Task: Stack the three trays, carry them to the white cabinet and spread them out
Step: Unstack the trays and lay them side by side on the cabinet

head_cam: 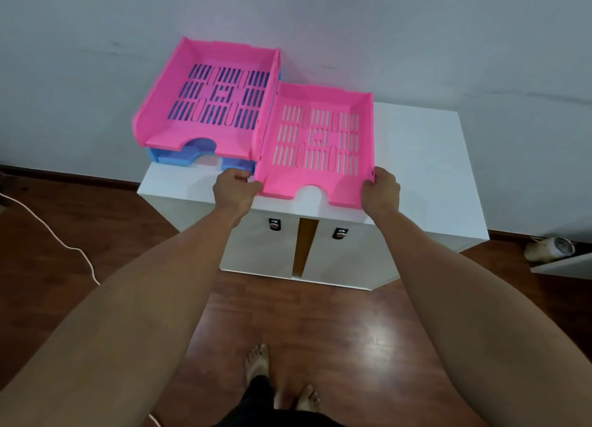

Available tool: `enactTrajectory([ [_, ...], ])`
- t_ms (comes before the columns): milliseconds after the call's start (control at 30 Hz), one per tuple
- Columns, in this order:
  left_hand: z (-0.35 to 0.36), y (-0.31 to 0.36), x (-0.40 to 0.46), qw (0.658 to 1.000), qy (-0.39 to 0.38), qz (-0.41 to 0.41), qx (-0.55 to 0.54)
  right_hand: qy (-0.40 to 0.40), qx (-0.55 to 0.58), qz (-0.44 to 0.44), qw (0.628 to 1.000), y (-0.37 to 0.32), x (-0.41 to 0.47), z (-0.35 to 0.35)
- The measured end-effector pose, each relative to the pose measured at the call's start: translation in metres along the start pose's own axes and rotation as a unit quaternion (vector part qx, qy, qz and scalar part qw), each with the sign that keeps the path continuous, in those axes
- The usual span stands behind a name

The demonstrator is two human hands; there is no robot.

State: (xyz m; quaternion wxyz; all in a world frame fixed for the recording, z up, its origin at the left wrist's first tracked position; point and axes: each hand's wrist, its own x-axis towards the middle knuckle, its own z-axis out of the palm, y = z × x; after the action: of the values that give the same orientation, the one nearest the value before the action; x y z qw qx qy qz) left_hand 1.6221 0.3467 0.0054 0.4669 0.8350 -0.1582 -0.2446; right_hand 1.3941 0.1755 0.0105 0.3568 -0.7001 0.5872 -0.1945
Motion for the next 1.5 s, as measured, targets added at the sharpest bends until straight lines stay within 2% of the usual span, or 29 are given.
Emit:
enactTrajectory([
  [167, 0.004, 0.000, 0.016, 0.999, 0.029, -0.027, -0.009, 0.010, -0.014, 0.019, 1.000, -0.010, 0.020, 0.005],
  [533, 0.016, 0.012, 0.030, 0.996, 0.019, -0.060, -0.069, 0.008, -0.018, 0.039, 0.999, -0.027, 0.048, 0.008],
  [800, 0.015, 0.014, 0.027, 0.997, 0.006, -0.047, -0.064, 0.017, 0.004, 0.047, 0.999, -0.030, 0.043, 0.008],
  [1033, -0.005, 0.028, 0.006, 0.998, 0.021, -0.035, -0.041, 0.044, -0.018, 0.015, 0.999, -0.051, 0.010, -0.007],
  [1133, -0.020, 0.033, -0.006, 0.998, 0.034, -0.020, -0.040, 0.024, 0.021, 0.008, 0.999, -0.063, -0.002, -0.013],
  [1300, -0.055, 0.032, -0.019, 0.998, 0.056, 0.014, -0.015, -0.023, 0.043, -0.059, 0.997, -0.084, -0.027, -0.014],
  [1500, -0.099, 0.034, -0.002, 0.997, 0.067, 0.039, -0.021, -0.052, 0.060, -0.098, 0.992, -0.124, -0.048, 0.009],
])
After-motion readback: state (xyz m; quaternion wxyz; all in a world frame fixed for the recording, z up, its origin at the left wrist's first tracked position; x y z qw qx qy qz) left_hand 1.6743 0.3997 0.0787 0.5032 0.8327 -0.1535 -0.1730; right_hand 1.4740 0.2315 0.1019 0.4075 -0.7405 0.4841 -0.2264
